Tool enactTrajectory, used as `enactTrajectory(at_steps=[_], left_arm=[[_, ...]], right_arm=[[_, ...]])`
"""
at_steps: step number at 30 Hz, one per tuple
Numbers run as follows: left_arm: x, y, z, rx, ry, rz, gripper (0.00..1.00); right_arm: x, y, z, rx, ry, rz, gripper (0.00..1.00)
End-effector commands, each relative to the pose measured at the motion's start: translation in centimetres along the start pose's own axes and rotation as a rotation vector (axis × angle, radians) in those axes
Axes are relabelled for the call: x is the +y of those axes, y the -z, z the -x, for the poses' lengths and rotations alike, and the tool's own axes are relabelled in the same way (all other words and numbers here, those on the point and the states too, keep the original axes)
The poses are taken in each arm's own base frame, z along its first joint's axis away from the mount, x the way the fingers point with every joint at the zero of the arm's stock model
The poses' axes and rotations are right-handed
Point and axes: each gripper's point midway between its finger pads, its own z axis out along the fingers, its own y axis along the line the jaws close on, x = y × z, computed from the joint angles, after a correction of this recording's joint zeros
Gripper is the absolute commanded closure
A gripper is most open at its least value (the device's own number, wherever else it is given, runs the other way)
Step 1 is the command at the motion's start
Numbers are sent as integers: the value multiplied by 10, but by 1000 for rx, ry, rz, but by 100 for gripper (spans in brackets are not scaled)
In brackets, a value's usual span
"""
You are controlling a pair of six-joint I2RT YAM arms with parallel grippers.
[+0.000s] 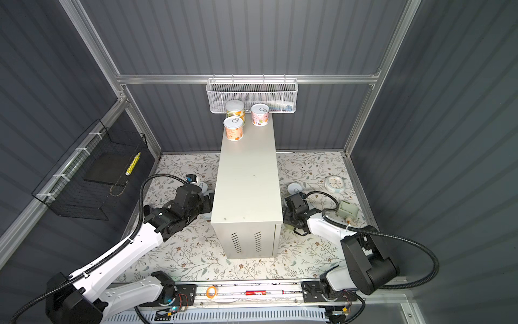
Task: Place and organize the canned foods onto the counter
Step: 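Lower the right gripper around the green-labelled can nearest the robot, then close the right gripper on the green-labelled can and lift it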
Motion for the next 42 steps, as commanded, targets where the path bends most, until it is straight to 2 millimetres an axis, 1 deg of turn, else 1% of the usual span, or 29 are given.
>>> enactTrajectory(at_steps=[1, 5, 9, 12, 15, 16, 17, 18, 19, 20, 22, 23, 24, 26, 29, 32, 35, 37, 39, 41, 42], left_arm=[[0, -2, -2, 2, -12, -6, 6], [0, -2, -2, 3, -13, -4, 6], [2, -1, -4, 2, -11, 0, 6], [3, 0, -4, -2, -6, 1, 6], [5, 2, -4, -9, -4, 3, 6], [6, 2, -4, -12, -3, 4, 6], [6, 4, -3, -16, -1, 4, 6], [7, 4, -3, -17, -2, 6, 6], [8, 6, -3, -21, 0, 8, 6], [8, 6, -3, -22, 1, 9, 6], [9, 10, -1, -30, 3, 7, 6], [10, 11, -1, -33, 4, 8, 6], [10, 13, 0, -37, 6, 6, 6], [11, 17, 3, -47, 7, 5, 6], [12, 21, 5, -53, 3, 7, 6], [13, 23, 7, -57, -3, 10, 6], [15, 23, 8, -63, -17, 22, 6], [16, 23, 8, -69, -24, 28, 6], [18, 24, 9, -76, -25, 34, 6], [19, 26, 10, -86, -24, 37, 6], [20, 27, 11, -90, -23, 39, 6]], right_arm=[[-8, 0, 1, -7, 5, -48, 12], [-12, -1, -2, 1, 20, -70, 14], [-13, -1, -6, 12, 28, -79, 19], [-12, 1, -8, 15, 28, -72, 25], [-9, 5, -10, 15, 34, -59, 34], [-6, 7, -10, 15, 38, -51, 41], [-4, 9, -10, 17, 45, -44, 52], [-3, 12, -10, 15, 48, -40, 68], [-2, 15, -10, 14, 49, -38, 88], [-2, 18, -10, 13, 50, -33, 100], [0, 28, -9, 8, 61, -22, 100], [1, 35, -6, -4, 65, -16, 100], [-2, 42, -8, 4, 72, -24, 100], [-6, 60, -4, -15, 73, -23, 100], [-10, 98, 11, -87, 79, -7, 100], [-18, 135, 28, -148, 107, -31, 100], [-29, 172, 49, -218, 128, -63, 100], [-37, 197, 66, -276, 127, -83, 100], [-40, 221, 84, -328, 118, -86, 100], [-34, 247, 102, -386, 119, -63, 100], [-28, 261, 111, -414, 122, -39, 100]])
